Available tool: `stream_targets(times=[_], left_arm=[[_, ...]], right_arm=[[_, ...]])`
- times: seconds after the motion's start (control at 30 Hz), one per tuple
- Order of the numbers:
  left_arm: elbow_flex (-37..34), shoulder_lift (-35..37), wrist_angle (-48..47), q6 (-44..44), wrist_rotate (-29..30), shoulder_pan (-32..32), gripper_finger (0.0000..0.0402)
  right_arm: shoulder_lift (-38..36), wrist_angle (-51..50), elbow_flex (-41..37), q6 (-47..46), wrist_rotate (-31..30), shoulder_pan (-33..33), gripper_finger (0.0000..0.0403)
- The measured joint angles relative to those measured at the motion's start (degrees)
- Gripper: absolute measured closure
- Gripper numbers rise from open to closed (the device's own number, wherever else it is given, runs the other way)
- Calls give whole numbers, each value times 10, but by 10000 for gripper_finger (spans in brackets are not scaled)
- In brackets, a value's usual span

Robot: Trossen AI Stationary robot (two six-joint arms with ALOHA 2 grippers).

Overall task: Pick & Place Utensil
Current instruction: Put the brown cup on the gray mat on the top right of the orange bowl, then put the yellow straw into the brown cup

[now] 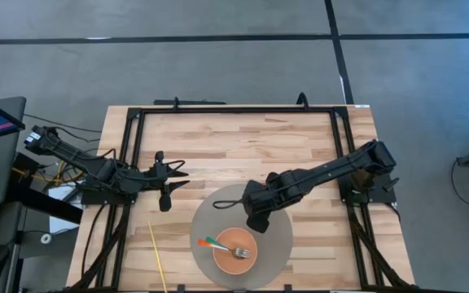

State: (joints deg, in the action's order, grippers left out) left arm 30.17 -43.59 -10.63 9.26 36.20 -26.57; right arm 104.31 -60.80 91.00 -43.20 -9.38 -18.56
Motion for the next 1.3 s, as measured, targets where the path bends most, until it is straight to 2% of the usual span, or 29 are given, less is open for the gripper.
stream_targets(times=[0.17,0.3,0.43,0.7,0.9,1.1,1.3], left_arm=[[0,0,0,0,0,0,302],[0,0,0,0,0,0,302],[0,0,0,0,0,0,302],[0,0,0,0,0,0,302],[0,0,0,0,0,0,302],[0,0,0,0,0,0,302],[0,0,0,0,0,0,302]], right_arm=[[0,0,0,-18,12,19,275],[0,1,0,-19,49,22,277],[0,8,0,-4,49,13,270],[0,73,0,27,50,4,210],[0,62,0,27,49,3,175],[0,55,7,27,53,4,177],[0,55,47,27,100,11,188]])
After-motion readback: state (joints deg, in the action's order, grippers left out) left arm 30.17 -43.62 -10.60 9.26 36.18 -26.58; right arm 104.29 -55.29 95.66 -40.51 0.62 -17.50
